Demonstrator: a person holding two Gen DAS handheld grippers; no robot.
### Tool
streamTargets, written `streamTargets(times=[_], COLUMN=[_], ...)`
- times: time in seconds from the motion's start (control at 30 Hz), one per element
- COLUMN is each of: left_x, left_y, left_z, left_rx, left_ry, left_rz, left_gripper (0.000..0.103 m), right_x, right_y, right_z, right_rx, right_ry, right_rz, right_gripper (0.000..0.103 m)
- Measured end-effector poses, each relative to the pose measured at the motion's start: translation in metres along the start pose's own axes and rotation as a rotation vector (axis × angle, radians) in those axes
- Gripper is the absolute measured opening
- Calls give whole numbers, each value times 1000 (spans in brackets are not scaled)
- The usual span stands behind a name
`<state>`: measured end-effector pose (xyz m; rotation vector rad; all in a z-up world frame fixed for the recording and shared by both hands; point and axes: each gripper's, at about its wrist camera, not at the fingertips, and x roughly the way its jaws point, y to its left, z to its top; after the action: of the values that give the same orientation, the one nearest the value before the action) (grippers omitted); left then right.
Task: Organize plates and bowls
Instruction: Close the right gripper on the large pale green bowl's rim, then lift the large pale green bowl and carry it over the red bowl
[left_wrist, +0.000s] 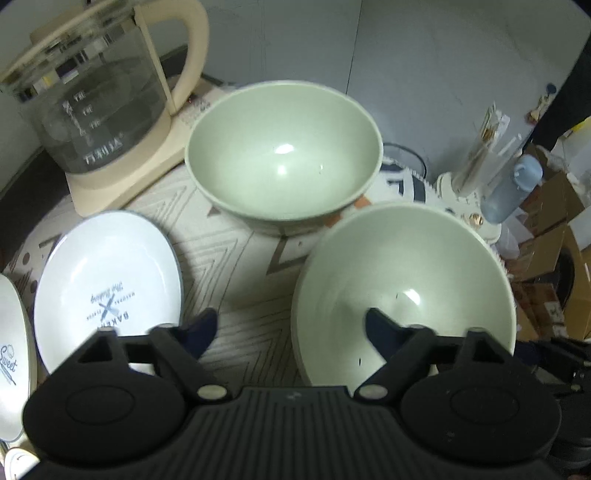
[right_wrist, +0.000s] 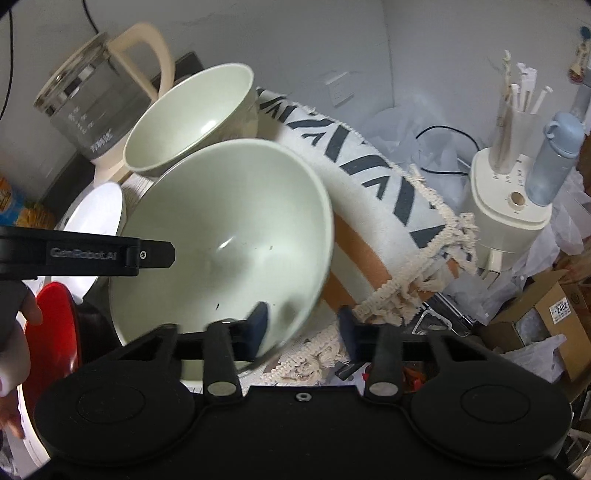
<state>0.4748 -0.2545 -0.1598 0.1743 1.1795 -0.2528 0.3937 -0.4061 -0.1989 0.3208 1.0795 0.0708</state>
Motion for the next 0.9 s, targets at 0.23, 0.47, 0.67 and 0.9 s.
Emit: streamTargets(times=[0.23, 0.47, 0.67, 0.9], left_x=[11, 8, -6, -43], left_y=[-2, -6, 1, 12], left_z=[-2, -2, 0, -1], left_rx=[25, -4, -114, -252], left_ry=[45, 62, 63, -6], left_rz=[17, 29, 13, -37], left_gripper=[25, 17, 16, 16], right_x=[1, -12, -34, -54], right_y=[4, 3, 4, 6], right_z=[3, 7, 16, 28], right_rx=[-37, -58, -62, -63], right_ry=[-14, -60, -112, -155], right_rz=[-2, 15, 45, 117], right_gripper=[20, 19, 19, 19])
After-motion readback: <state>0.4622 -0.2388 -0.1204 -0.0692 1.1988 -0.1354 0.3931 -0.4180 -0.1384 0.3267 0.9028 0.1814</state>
